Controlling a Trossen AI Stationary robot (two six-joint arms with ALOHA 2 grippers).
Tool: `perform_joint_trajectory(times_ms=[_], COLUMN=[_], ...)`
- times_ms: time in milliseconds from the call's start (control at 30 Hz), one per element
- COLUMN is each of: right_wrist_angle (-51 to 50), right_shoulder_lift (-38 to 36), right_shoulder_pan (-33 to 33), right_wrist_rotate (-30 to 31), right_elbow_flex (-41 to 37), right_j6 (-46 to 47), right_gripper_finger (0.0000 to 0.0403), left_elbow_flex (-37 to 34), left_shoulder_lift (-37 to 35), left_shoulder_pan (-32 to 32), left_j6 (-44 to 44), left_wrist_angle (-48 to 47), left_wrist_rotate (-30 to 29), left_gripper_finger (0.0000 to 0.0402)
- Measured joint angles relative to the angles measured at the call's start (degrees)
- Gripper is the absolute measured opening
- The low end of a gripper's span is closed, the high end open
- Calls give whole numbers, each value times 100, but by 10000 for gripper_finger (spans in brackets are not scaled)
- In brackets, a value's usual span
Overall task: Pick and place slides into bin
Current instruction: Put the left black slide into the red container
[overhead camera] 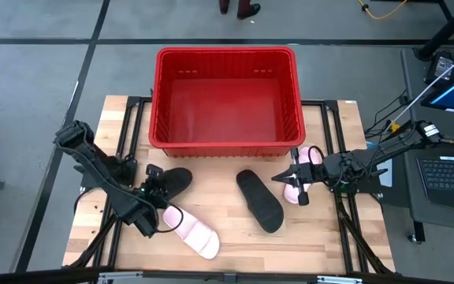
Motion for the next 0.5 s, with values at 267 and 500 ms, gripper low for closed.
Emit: perform_joint_trajectory(times_ms=[267,500], right_wrist_angle=[-1,-1], right_shoulder_lift=[0,0], right_shoulder_pan=[2,2], right_wrist_rotate=[0,-2], right_elbow_flex=[0,0], right_j6=[0,101], right_gripper_finger=[4,4], left_elbow_flex=[825,1292], left_shoulder_lift=[0,0], left_shoulder_pan=[-206,-339], left_j6=[200,71], left_wrist_angle=[-18,-18], left_wrist_rotate=[-125,-936], left_gripper_finger=[5,5])
